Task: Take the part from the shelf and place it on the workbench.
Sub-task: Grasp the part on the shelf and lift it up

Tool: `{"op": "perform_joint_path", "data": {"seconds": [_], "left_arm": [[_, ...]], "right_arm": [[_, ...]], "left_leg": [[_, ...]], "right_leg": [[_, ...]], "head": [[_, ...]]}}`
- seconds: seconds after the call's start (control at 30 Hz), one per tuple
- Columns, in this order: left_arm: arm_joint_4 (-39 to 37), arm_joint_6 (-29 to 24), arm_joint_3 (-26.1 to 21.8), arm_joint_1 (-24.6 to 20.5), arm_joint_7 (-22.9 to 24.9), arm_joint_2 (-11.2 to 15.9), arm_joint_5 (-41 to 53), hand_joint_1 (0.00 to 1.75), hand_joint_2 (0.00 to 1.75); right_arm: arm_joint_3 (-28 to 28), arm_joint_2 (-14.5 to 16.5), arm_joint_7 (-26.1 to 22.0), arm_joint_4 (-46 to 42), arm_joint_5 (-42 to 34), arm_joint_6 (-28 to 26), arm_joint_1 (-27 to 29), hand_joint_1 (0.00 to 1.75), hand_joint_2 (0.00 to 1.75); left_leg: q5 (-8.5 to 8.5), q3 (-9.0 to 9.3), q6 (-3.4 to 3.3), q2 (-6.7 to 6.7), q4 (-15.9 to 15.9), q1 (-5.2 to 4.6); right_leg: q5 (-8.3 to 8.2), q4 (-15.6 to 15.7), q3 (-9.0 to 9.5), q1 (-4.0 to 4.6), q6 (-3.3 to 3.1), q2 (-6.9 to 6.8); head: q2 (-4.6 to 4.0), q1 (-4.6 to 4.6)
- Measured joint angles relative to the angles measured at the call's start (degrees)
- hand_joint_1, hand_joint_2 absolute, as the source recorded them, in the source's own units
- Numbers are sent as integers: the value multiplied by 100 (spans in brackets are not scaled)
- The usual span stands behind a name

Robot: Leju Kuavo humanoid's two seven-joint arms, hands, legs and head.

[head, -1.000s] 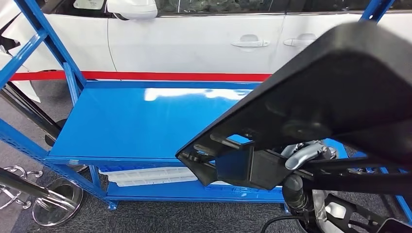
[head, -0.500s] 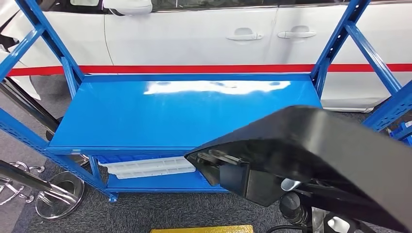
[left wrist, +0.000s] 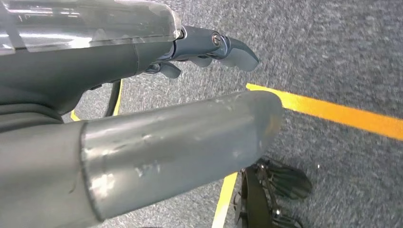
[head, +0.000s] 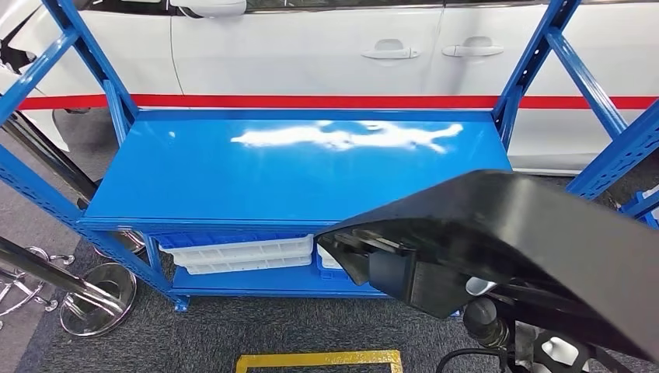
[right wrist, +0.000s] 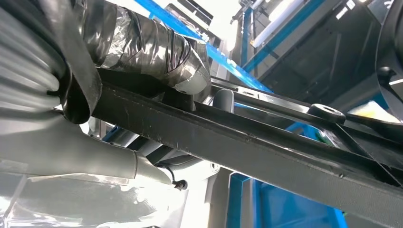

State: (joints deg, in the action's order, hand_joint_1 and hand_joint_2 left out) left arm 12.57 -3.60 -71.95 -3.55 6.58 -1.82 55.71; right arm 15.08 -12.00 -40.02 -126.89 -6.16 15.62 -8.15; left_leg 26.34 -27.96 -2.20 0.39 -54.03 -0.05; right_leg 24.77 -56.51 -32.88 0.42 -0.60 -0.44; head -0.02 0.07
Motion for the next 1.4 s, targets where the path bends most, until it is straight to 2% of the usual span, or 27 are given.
{"op": "perform_joint_path", "data": {"seconds": [0.07,0.13,0.17,0.2,0.23,0.3,0.33,0.4,0.5,0.53,0.6,0.67,0.7,0.73,0.77,0.8,0.87,0.93,1.0,1.07,1.1,1.17,1.2,1.23,1.27,1.33,1.4], "left_arm": [[0,-8,1,-13,7,1,-1,0,0],[0,-32,2,-17,5,1,-14,0,0],[0,-42,2,-12,-7,3,-22,0,0],[0,-43,2,-7,-26,6,-31,0,0],[0,-30,2,-4,-51,9,-35,0,0],[0,21,2,-3,-122,14,-33,0,0],[0,54,2,-4,-168,16,-28,0,0],[0,104,3,-6,-276,18,-12,0,0],[0,135,4,-8,-402,12,7,0,0],[0,137,4,-7,-427,7,11,0,0],[0,137,4,-4,-467,-2,18,0,0],[0,139,7,-6,-498,-11,29,0,0],[0,141,11,-7,-513,-14,36,0,0],[0,145,17,-8,-528,-18,45,0,0],[0,150,25,-8,-543,-19,54,0,0],[0,156,33,-9,-558,-20,63,0,0],[0,166,46,-13,-581,-19,83,0,0],[0,171,55,-11,-592,-20,97,0,0],[-1,173,73,-17,-596,-29,104,0,0],[-1,178,100,-35,-601,-42,115,0,0],[0,182,110,-41,-608,-48,119,0,0],[0,189,125,-34,-630,-50,126,0,0],[0,191,130,-32,-643,-51,128,0,0],[0,193,133,-33,-653,-54,129,0,0],[0,196,136,-37,-659,-58,131,0,0],[0,198,138,-44,-662,-68,132,0,0],[0,198,139,-47,-663,-75,132,0,0]], "right_arm": [[-21,-32,2,1,0,3,-6,175,175],[-51,-56,2,2,-7,31,4,175,175],[-72,-68,1,5,-20,67,16,175,175],[-97,-81,1,9,-38,113,26,175,175],[-122,-92,1,13,-56,160,33,175,175],[-168,-101,0,16,-76,223,35,175,175],[-186,-103,0,17,-75,239,34,175,175],[-210,-104,0,19,-60,266,31,175,175],[-225,-104,23,22,-32,279,4,175,175],[-225,-103,39,22,-33,277,-6,175,175],[-225,-103,67,24,-47,279,-17,175,175],[-225,-103,78,25,-59,285,-15,175,175],[-225,-103,79,25,-61,287,-15,175,175],[-225,-102,79,25,-62,289,-15,175,175],[-225,-102,79,25,-66,290,-17,175,175],[-225,-102,79,25,-73,293,-20,175,175],[-224,-102,75,24,-81,301,-38,175,175],[-223,-102,64,23,-79,302,-55,175,175],[-221,-102,52,23,-75,301,-60,175,175],[-218,-102,46,23,-73,297,-71,175,175],[-216,-102,42,23,-68,291,-76,175,175],[-213,-101,32,23,-33,269,-85,175,175],[-211,-100,27,23,-6,252,-85,175,175],[-211,-100,25,23,19,234,-85,175,175],[-211,-100,24,23,37,214,-86,175,175],[-210,-100,22,22,51,189,-94,175,175],[-208,-100,17,19,55,181,-104,175,175]], "left_leg": [[-107,-73,-47,21,58,38],[-185,-204,-55,27,40,37],[-224,-276,-43,30,22,41],[-259,-344,-27,31,-1,47],[-288,-409,-6,32,-31,57],[-332,-508,43,30,-92,81],[-356,-545,77,28,-115,88],[-419,-583,157,25,-130,92],[-458,-639,274,10,-135,98],[-337,-701,300,3,-242,105],[166,-929,337,-5,-828,119],[610,-1153,362,-5,-1617,122],[663,-1165,362,-5,-1832,122],[594,-1055,350,-10,-1815,121],[456,-835,326,-29,-1574,120],[324,-524,284,-98,-1152,116],[232,23,208,-276,-337,104],[256,188,170,-339,-39,78],[179,143,117,-241,-14,82],[72,69,22,-130,16,105],[22,10,-7,-80,10,107],[-75,-144,-19,-3,-23,100],[-125,-233,-4,33,-47,99],[-168,-319,10,62,-74,99],[-203,-398,26,79,-107,100],[-258,-528,69,95,-182,96],[-312,-592,135,97,-230,89]], "right_leg": [[364,-413,-176,-22,71,22],[853,-1196,-472,-68,140,34],[976,-1508,-560,-96,173,34],[985,-1640,-557,-121,201,34],[881,-1534,-431,-145,226,33],[576,-759,101,-181,253,32],[481,-345,359,-173,243,38],[425,83,589,-137,182,53],[323,131,510,-126,35,44],[271,143,462,-137,-26,32],[163,146,336,-139,-107,12],[61,121,179,-116,-124,23],[14,101,99,-106,-119,39],[-28,78,23,-96,-110,65],[-66,55,-43,-88,-99,98],[-105,37,-96,-86,-87,129],[-190,23,-172,-77,-41,200],[-276,30,-206,-88,31,277],[-321,25,-237,-99,105,343],[-49,-213,-355,-105,143,266],[234,-508,-459,-122,151,194],[740,-1269,-679,-140,196,111],[830,-1549,-717,-151,221,97],[775,-1622,-652,-161,238,88],[631,-1462,-470,-172,245,79],[418,-675,127,-175,224,56],[419,-94,499,-143,167,47]], "head": [[0,2],[0,2],[0,2],[0,2],[0,2],[0,2],[0,1],[0,1],[0,0],[0,1],[0,0],[0,0],[0,0],[0,0],[0,0],[0,0],[0,0],[0,0],[0,1],[0,4],[0,5],[0,6],[0,7],[0,7],[0,7],[0,7],[0,4]]}}
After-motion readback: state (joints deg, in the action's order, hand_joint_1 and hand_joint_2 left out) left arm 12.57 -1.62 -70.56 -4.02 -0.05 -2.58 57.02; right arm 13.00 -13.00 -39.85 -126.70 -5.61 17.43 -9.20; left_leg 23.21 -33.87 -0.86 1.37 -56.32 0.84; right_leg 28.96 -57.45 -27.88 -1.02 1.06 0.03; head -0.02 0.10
